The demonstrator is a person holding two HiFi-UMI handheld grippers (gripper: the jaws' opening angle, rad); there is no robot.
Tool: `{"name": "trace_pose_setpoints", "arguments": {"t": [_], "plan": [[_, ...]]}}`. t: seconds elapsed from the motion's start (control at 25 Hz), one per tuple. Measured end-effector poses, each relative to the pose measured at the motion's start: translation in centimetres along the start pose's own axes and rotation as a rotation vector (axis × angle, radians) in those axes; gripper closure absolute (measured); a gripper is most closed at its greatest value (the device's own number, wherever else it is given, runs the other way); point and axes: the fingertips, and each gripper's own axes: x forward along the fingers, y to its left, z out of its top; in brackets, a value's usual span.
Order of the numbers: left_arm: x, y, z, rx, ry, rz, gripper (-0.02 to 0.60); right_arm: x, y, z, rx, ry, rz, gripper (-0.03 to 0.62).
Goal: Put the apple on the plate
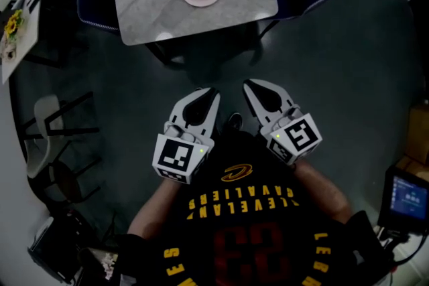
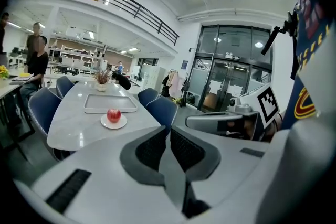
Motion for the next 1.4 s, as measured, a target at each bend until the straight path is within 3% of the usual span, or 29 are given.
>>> {"name": "trace_pose_setpoints", "arguments": {"t": [0.44, 0.72, 0.92, 1.2, 1.4], "plan": [[2.9, 9.5, 3.9, -0.031, -0.009, -0.051, 0.551, 8.9, -1.9, 3.6, 0.023, 0.014, -0.070, 0.588], [3.3, 13.1, 5.0, -0.052, -0.009, -0.069, 0.551, 11.9, -1.9, 4.6, 0.047, 0.013, -0.099, 0.586], [3.5, 14.4, 5.7, -0.134, 0.006, -0.055, 0.551, 12.4, -2.2, 4.6, 0.076, 0.011, -0.101, 0.588], [8.9, 16.1, 6.0, -0.209, 0.024, 0.022, 0.551, 14.8, -7.3, 5.1, 0.109, 0.037, -0.009, 0.586], [13.0, 16.6, 8.1, -0.249, -0.007, 0.102, 0.551, 16.0, -12.1, 8.3, 0.073, 0.033, 0.065, 0.586]]}}
